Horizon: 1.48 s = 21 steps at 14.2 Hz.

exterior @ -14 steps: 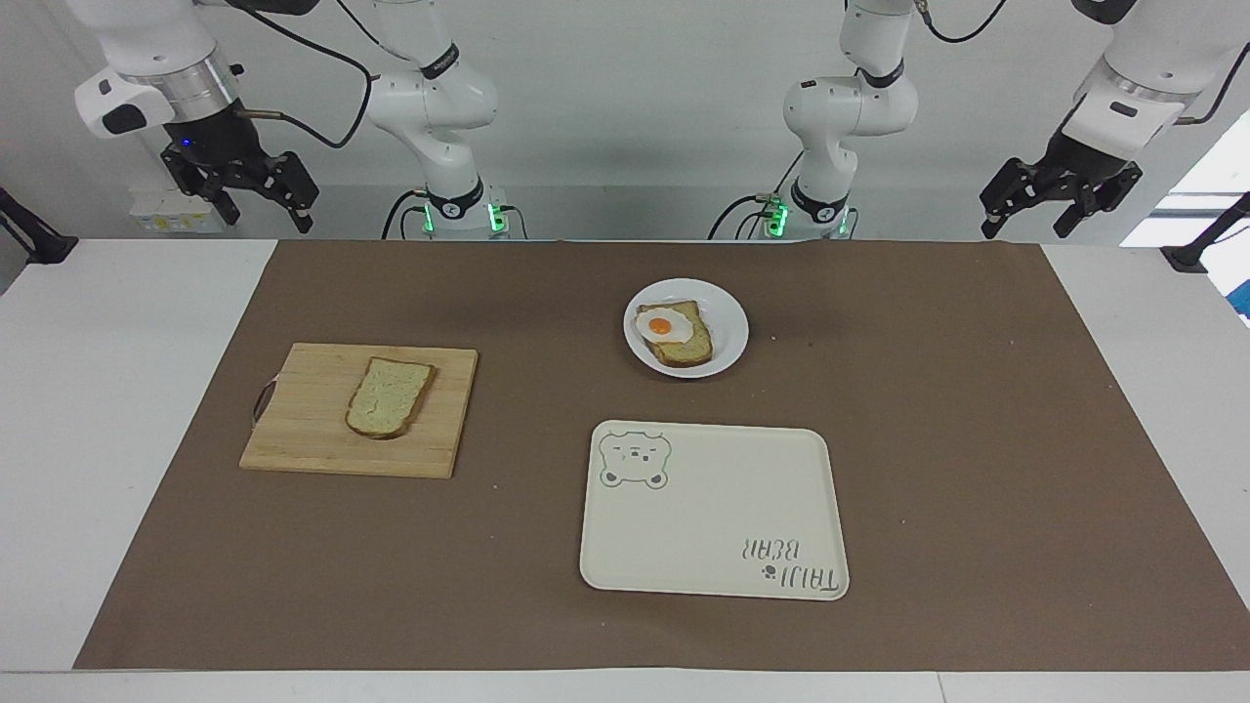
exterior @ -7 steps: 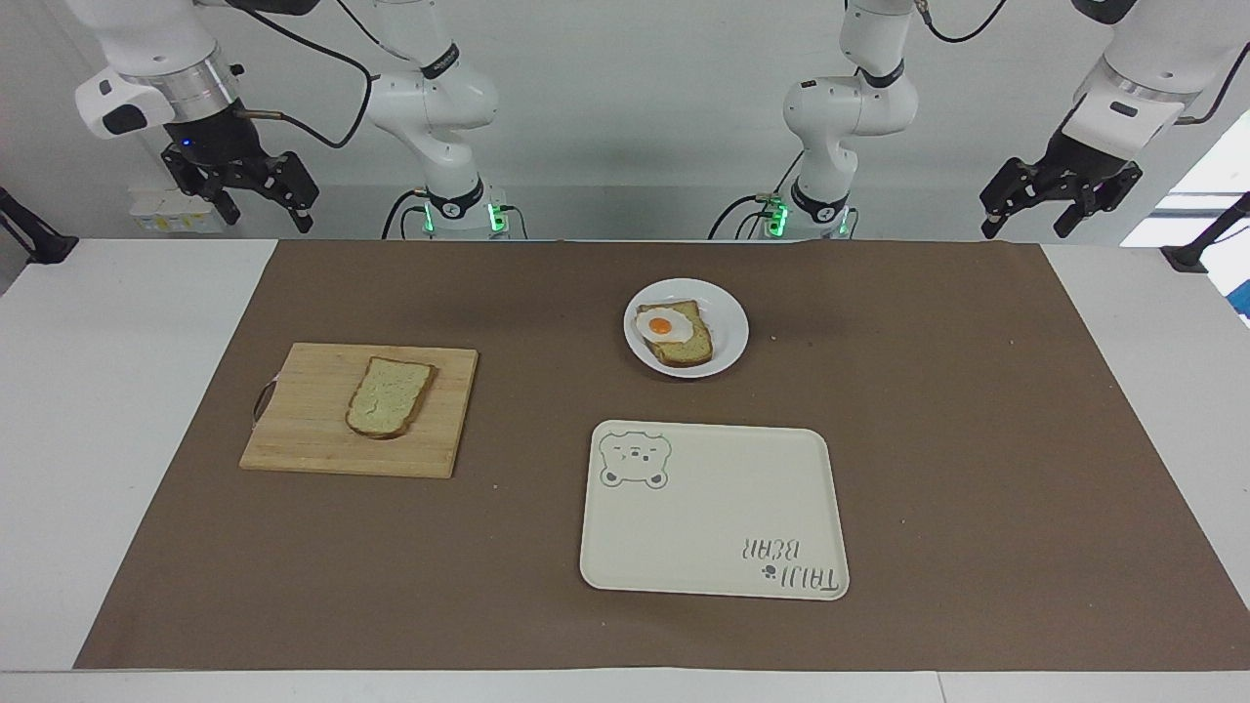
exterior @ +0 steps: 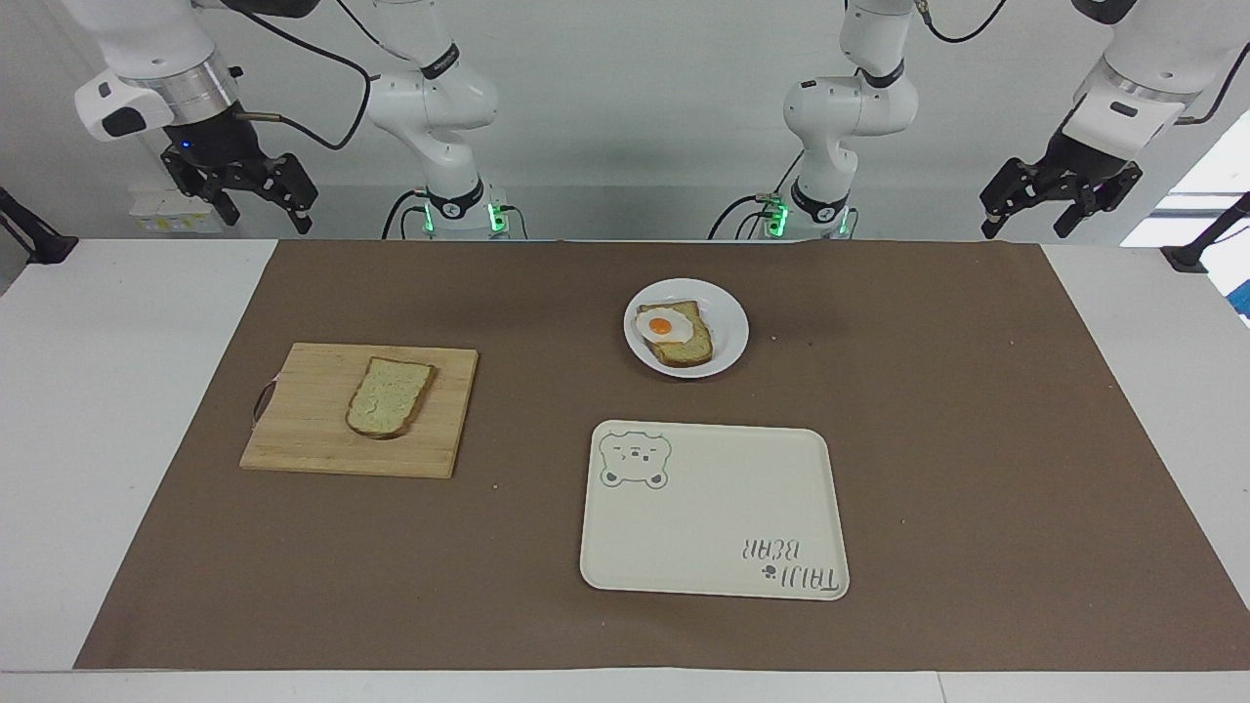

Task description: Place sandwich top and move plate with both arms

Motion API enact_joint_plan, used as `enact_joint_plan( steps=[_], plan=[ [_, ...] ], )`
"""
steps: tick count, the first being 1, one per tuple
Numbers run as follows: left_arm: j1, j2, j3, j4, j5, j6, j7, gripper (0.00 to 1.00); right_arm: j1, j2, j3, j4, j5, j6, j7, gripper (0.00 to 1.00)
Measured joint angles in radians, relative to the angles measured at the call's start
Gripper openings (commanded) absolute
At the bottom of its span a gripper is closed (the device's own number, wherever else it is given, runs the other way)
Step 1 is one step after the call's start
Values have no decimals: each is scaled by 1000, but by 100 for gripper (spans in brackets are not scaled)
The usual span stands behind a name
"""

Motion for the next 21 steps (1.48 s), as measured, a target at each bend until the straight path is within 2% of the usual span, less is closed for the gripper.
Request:
enact_joint_plan(
  steps=[7,11,14,17,21],
  plan=[
    [0,0,0,0,0,0,0,100,-1,2,10,-85,3,97,0,100],
    [0,0,0,0,0,0,0,100,-1,15,10,-203,5,226,0,100],
    [0,0,0,0,0,0,0,100,-2,53,10,-268,14,307,0,100],
    [0,0,0,0,0,0,0,100,-11,104,8,-284,37,350,0,100],
    [0,0,0,0,0,0,0,100,-39,152,7,-351,102,460,0,100]
  ],
)
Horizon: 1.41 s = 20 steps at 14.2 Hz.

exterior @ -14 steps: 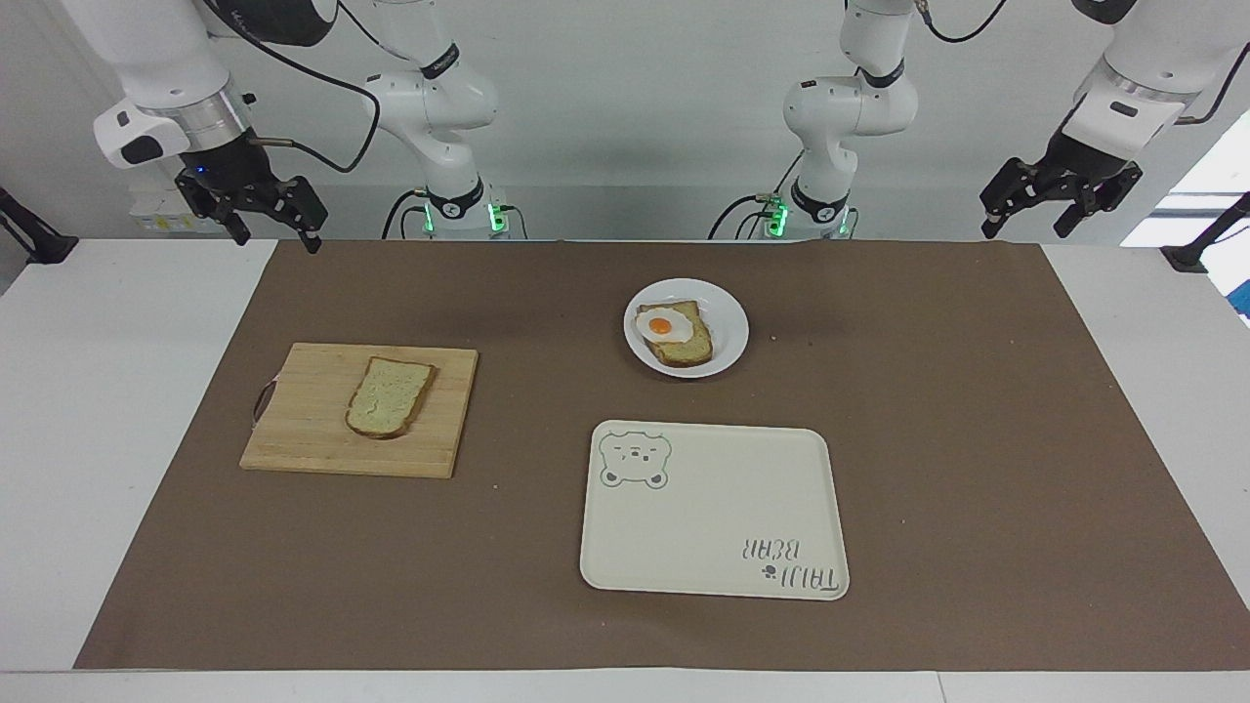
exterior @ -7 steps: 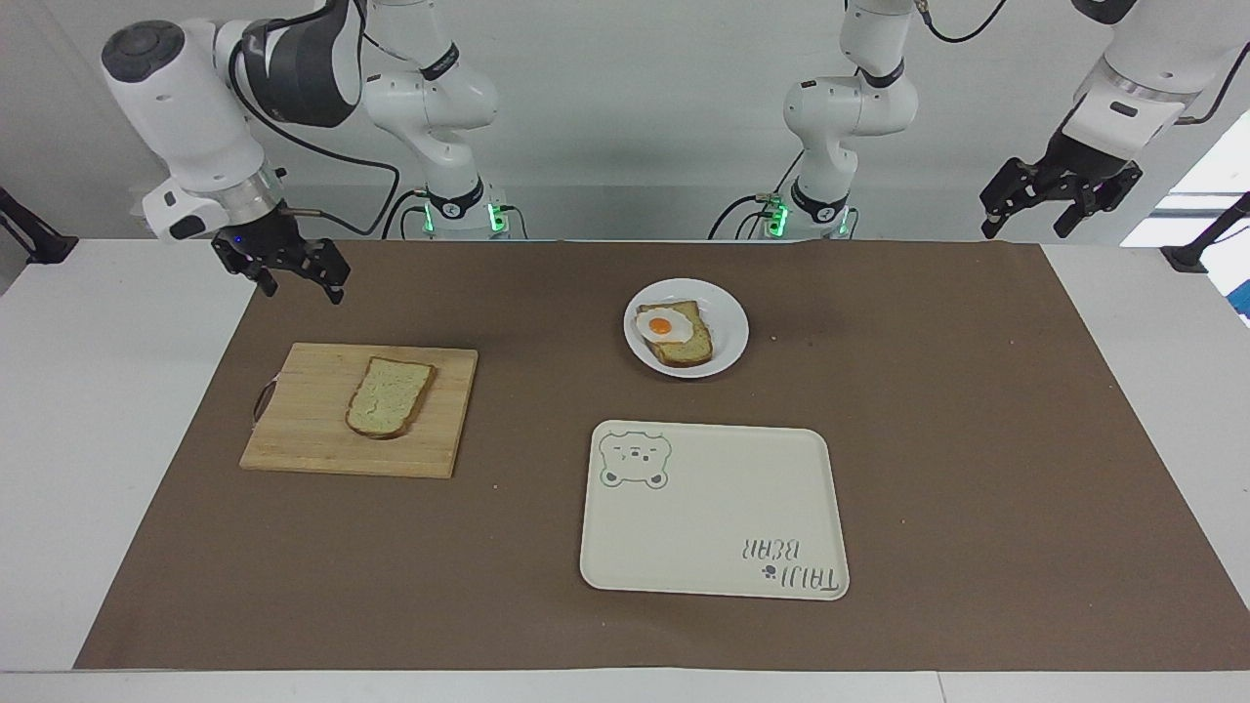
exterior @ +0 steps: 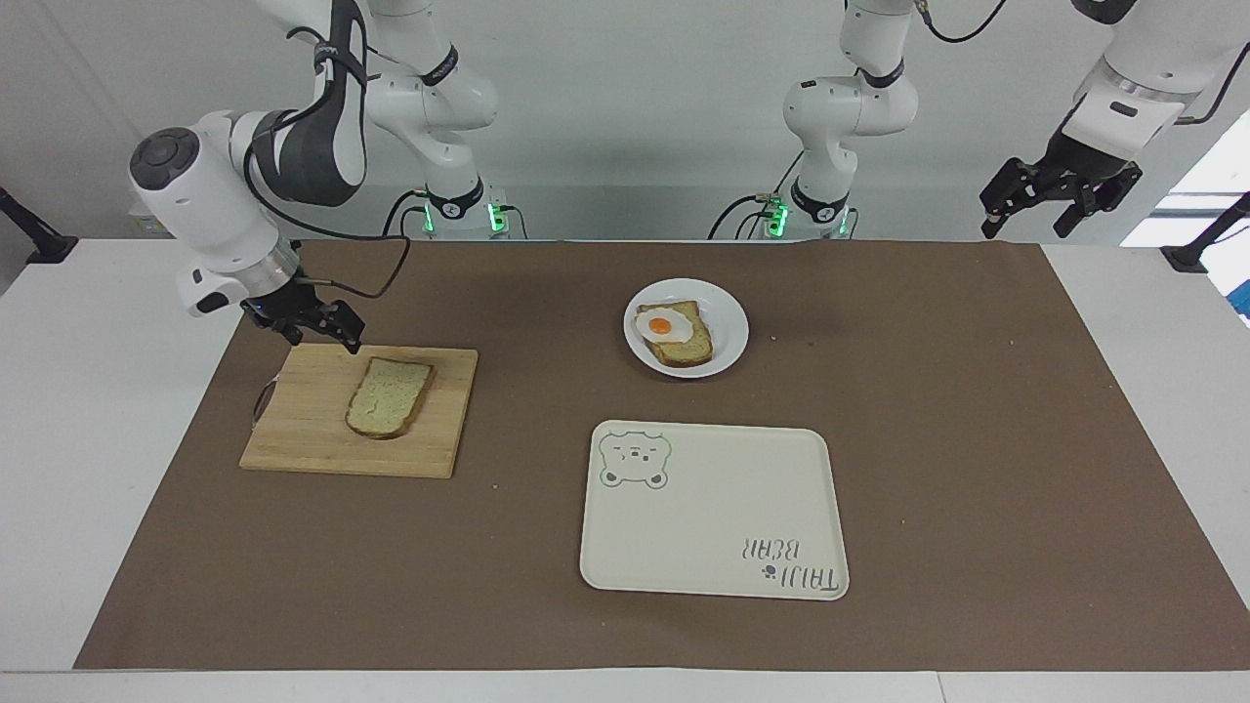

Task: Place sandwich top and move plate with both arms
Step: 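Reach the right gripper to the bread slice on the wooden board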

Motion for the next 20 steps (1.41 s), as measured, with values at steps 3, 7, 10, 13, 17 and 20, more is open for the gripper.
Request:
enact_joint_plan(
  steps=[3,7,10,13,17,20],
  plan=[
    [0,0,0,0,0,0,0,100,-2,12,1,-49,21,55,0,100],
    [0,0,0,0,0,0,0,100,-24,54,0,-126,100,165,-27,100],
    [0,0,0,0,0,0,0,100,-25,87,0,-143,120,201,-31,100],
    [0,0,0,0,0,0,0,100,-26,102,0,-151,156,215,-39,100],
    [0,0,0,0,0,0,0,100,-42,122,0,-170,220,243,-108,100],
    [0,0,0,0,0,0,0,100,-44,125,0,-178,220,255,-130,100]
  ],
)
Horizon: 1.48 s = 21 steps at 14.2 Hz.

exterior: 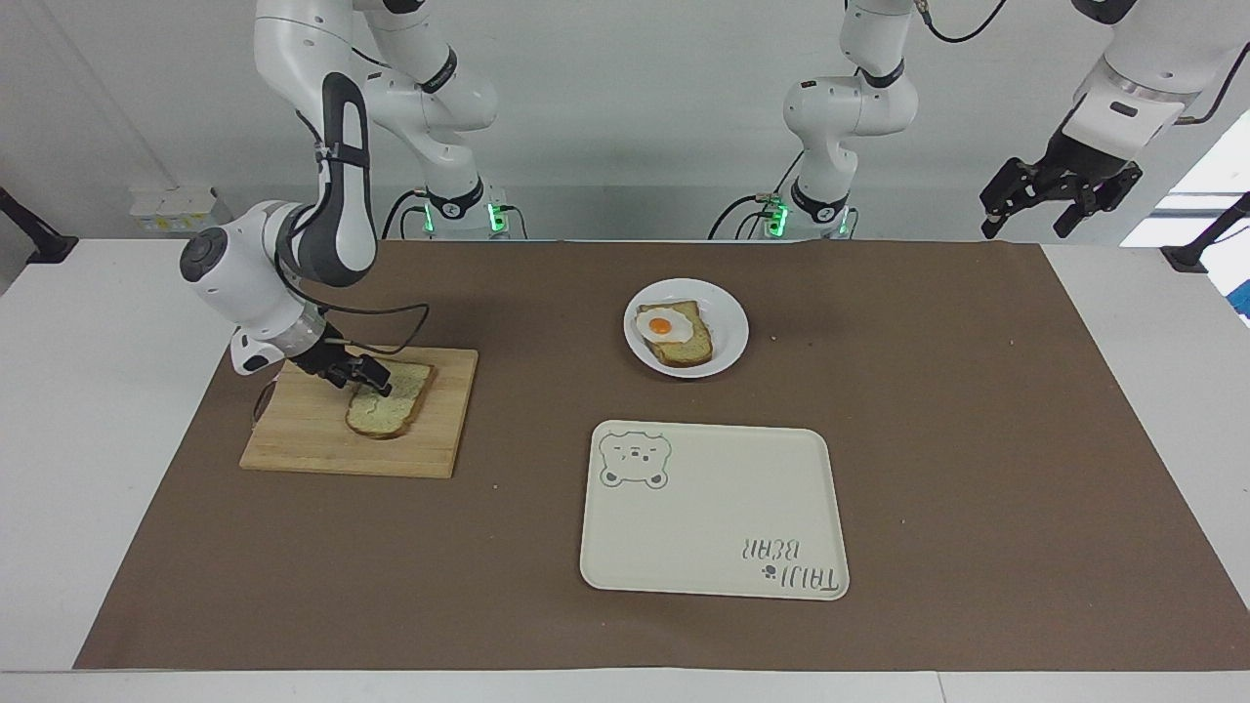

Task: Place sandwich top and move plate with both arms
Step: 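Reach the right gripper to the bread slice on the wooden board, then grasp the bread slice edge with the right gripper and lift it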

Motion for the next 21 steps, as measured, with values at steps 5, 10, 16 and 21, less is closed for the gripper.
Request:
enact_joint_plan(
  steps=[5,10,16,21],
  plan=[
    [0,0,0,0,0,0,0,100,-1,0,0,-16,0,20,-17,12],
    [0,0,0,0,0,0,0,100,-1,-1,3,-16,8,22,-17,0],
    [0,0,0,0,0,0,0,100,-4,-2,-2,-13,7,21,-17,0],
    [0,0,0,0,0,0,0,100,1,-2,6,59,6,-70,-31,0]
  ],
)
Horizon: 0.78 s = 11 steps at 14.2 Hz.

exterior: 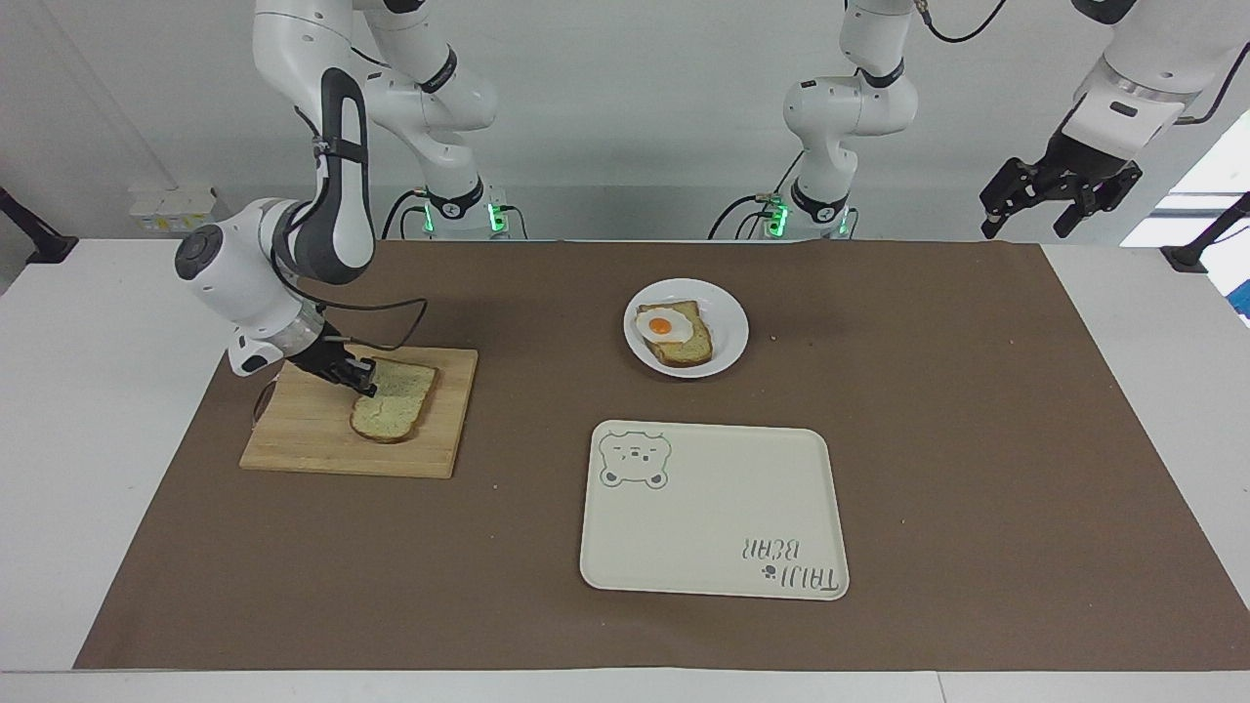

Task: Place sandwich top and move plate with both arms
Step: 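Grasp the bread slice edge with the right gripper and lift it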

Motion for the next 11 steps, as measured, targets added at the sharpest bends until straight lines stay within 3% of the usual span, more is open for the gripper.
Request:
enact_joint_plan(
  steps=[8,11],
  plan=[
    [0,0,0,0,0,0,0,100,-4,-40,-3,175,0,-253,-28,0],
    [0,0,0,0,0,0,0,100,0,-41,8,206,0,-283,-28,0]
  ],
)
